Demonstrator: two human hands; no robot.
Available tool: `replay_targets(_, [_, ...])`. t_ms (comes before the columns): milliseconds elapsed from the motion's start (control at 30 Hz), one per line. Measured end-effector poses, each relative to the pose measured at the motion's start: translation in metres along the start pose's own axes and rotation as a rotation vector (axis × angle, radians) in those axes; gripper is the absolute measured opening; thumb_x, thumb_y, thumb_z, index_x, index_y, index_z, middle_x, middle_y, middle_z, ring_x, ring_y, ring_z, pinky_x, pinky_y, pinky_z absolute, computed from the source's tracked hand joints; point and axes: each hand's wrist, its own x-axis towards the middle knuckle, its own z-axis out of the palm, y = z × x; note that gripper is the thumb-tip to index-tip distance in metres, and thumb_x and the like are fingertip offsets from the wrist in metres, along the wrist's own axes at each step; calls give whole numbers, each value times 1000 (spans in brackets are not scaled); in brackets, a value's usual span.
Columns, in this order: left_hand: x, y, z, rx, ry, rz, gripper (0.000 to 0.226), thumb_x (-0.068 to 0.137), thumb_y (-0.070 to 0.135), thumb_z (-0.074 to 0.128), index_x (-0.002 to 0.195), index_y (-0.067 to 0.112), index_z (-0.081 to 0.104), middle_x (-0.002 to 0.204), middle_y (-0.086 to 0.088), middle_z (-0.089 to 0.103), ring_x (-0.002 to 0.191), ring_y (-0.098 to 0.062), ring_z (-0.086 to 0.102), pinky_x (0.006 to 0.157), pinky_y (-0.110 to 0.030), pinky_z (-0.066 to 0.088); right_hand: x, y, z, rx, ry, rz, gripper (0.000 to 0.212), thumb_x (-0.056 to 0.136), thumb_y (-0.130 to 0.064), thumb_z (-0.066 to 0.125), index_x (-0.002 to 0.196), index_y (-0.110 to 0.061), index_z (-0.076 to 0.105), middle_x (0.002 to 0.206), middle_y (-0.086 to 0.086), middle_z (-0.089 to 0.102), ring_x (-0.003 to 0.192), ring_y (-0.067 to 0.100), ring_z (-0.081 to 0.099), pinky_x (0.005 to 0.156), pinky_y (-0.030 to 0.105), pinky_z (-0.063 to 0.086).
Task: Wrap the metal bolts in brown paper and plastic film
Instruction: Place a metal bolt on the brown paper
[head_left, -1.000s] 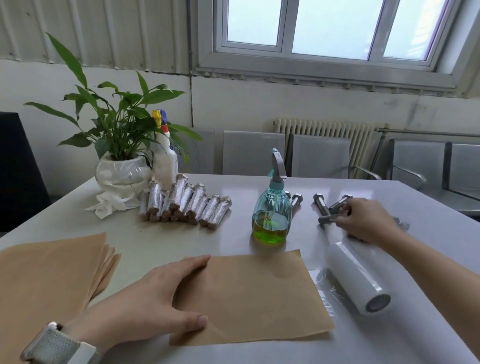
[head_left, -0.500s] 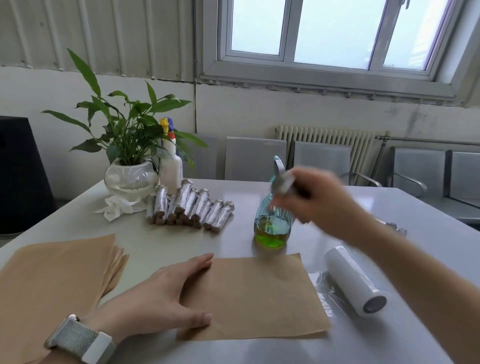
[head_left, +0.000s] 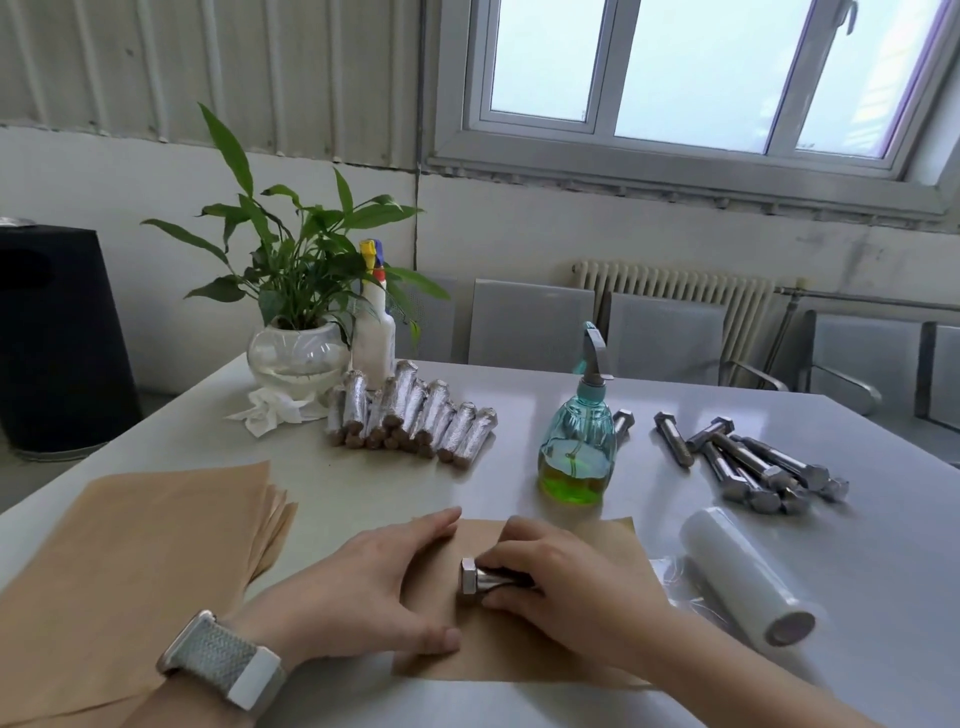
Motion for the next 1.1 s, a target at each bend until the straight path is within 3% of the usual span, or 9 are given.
replay_targets(133, [1,-1,1,-7,-2,-5,108,66,56,79,152,45,14,149,31,31,138,8,27,114,-16,21,-5,3,4,-42,-6,43,35,95,-52,53,127,-40,60,108,-14,51,102,5,45,87,10,28])
replay_targets(267, [2,-4,1,-12,-4,-6,109,62,61,78,151,48,15,149,32,31,137,10,27,115,-18,21,-8,6,-1,85,-42,85,32,93,-44,60,124,-37,63,107,-14,52,100,-3,44,86,0,26])
replay_targets(467, [2,-6,2,-32,-11,-18,111,59,64,77,149,51,15,148,34,31,138,10,26,118,-24,23,-9,6,-3,54,1,108,31,85,-50,68,115,-41,67,107,-17,59,89,-35,32,79,-7,22])
replay_targets(667, [2,-7,2,-40,-16,-29,112,57,65,77,149,53,15,148,33,31,137,10,28,118,-25,24,-10,9,1,47,54,119,31,87,-57,62,114,-45,67,109,-19,59,92,-33,35,82,-7,20])
replay_targets(1100, [1,-3,0,-48,-23,-28,110,63,57,81,150,49,15,149,31,32,137,11,27,118,-22,22,-9,13,3,17,81,48,28,91,-50,61,118,-41,67,110,-16,60,92,-30,30,83,-6,19])
